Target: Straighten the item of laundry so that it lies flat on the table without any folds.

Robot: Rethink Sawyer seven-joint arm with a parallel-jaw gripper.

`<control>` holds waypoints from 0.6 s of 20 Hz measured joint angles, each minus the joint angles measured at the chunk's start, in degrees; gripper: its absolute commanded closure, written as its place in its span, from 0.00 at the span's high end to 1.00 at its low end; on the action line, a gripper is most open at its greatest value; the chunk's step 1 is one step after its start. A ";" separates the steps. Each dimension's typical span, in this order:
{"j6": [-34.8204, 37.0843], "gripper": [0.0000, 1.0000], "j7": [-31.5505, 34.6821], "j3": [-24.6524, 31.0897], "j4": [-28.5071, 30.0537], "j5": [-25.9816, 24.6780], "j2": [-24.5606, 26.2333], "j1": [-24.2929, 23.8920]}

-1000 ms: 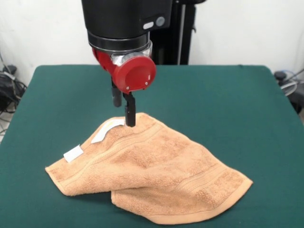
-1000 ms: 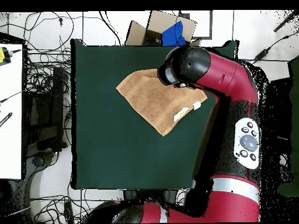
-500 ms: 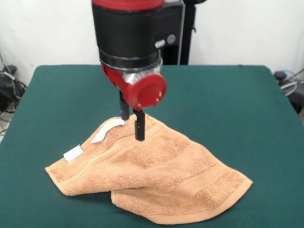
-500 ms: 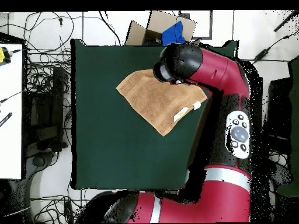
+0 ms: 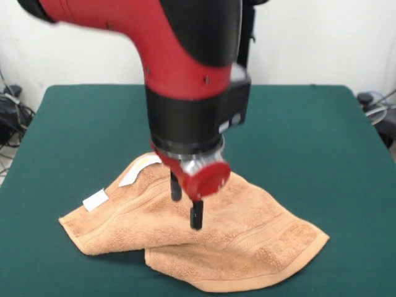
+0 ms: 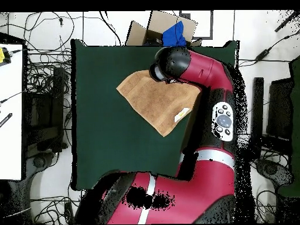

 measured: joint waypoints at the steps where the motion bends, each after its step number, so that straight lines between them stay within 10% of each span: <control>1: -0.12 1.00 0.00 -0.04 -0.25 0.00 0.40 0.05; 12: -3.40 1.00 0.00 -0.15 -4.29 0.78 9.15 0.01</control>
